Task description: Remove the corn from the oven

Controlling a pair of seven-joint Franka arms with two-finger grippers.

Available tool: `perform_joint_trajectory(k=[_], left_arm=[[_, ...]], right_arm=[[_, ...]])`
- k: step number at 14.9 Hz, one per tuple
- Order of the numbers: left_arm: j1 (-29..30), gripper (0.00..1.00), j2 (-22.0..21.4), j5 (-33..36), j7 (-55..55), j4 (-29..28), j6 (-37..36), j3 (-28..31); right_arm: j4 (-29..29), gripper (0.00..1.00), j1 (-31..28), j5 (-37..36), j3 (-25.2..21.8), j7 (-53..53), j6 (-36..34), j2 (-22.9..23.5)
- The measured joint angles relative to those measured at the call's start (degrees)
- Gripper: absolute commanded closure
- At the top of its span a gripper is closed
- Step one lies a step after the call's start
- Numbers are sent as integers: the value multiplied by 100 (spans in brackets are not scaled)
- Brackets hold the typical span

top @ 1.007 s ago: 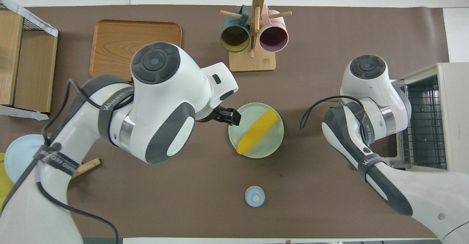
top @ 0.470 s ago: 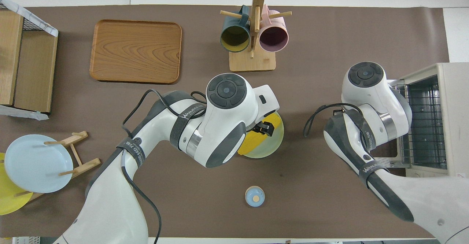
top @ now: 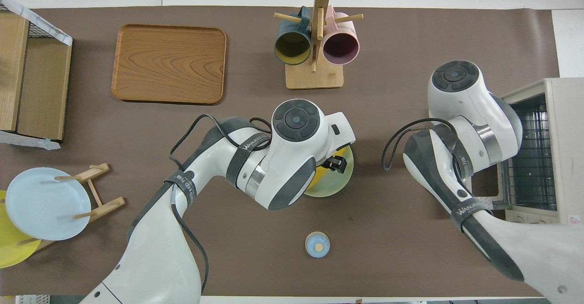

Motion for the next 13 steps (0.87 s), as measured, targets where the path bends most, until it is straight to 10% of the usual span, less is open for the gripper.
perform_joint_trajectory(k=[8, 13], left_arm=[[-94, 0, 55, 165, 73, -100, 139, -11], [-169, 0, 64, 168, 74, -341, 484, -10]], right_arm=[[23, 100, -1021, 88, -111, -1250, -185, -592], [679, 95, -1302, 1718, -222, -1288, -487, -948]])
